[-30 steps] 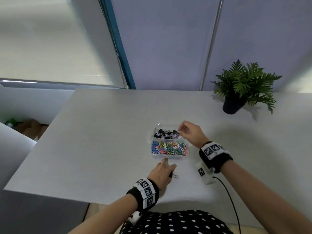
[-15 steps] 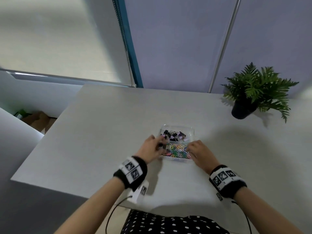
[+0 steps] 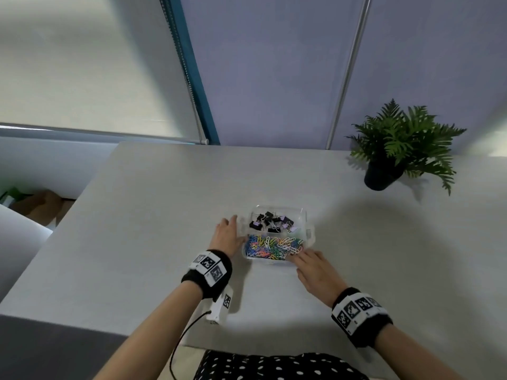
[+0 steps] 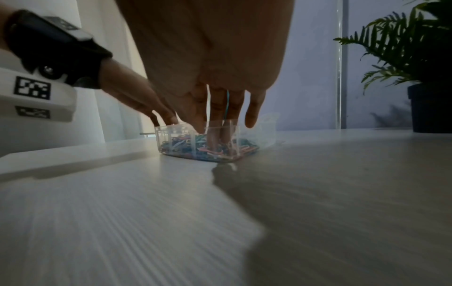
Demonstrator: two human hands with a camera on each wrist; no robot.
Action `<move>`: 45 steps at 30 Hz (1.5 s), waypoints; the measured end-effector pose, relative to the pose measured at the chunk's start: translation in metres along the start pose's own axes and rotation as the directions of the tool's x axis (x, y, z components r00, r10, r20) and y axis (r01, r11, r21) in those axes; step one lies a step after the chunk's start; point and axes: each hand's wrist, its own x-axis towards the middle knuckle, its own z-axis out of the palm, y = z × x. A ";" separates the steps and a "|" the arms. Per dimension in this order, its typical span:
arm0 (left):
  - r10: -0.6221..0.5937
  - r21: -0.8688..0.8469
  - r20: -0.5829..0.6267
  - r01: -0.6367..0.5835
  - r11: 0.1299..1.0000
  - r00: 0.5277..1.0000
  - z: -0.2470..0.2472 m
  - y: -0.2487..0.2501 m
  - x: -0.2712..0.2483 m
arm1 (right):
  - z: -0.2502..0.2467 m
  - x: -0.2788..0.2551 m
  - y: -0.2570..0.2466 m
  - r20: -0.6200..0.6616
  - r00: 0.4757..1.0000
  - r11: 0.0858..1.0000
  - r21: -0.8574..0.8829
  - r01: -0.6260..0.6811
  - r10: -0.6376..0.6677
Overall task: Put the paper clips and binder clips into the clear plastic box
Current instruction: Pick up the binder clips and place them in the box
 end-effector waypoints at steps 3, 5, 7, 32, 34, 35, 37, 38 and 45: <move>-0.038 -0.106 0.068 0.045 0.993 0.997 0.006 -0.017 -0.014 | 0.006 -0.005 -0.003 -0.041 0.995 0.996 0.014 0.090 -0.090; -0.026 -0.157 0.090 0.039 0.987 0.996 0.008 -0.027 -0.022 | 0.000 -0.004 0.000 -0.087 0.988 0.991 0.028 0.131 -0.128; 0.000 -0.206 0.111 0.023 0.978 0.994 0.011 -0.036 -0.031 | -0.010 0.002 0.003 -0.105 0.990 0.995 0.027 0.101 -0.097; 0.043 -0.370 0.056 -0.019 0.929 0.997 0.018 -0.052 -0.036 | -0.024 0.034 -0.018 0.144 0.967 0.978 0.040 0.206 -0.210; 0.040 -0.375 0.058 -0.016 0.927 0.997 0.019 -0.053 -0.035 | -0.027 0.032 -0.012 0.137 0.967 0.975 -0.028 0.220 -0.214; 0.041 -0.373 0.056 -0.017 0.928 0.998 0.019 -0.053 -0.035 | -0.031 0.033 -0.012 0.144 0.967 0.976 -0.038 0.216 -0.209; 0.043 -0.363 0.057 -0.020 0.932 0.997 0.019 -0.053 -0.035 | -0.037 0.037 -0.015 0.144 0.973 0.983 -0.019 0.183 -0.179; 0.044 -0.355 0.057 -0.021 0.935 0.997 0.019 -0.052 -0.036 | -0.038 0.042 -0.019 0.139 0.978 0.987 -0.004 0.158 -0.156; 0.041 -0.349 0.052 -0.020 0.937 0.998 0.016 -0.049 -0.038 | -0.032 0.057 -0.045 0.201 0.969 0.989 0.024 0.144 -0.146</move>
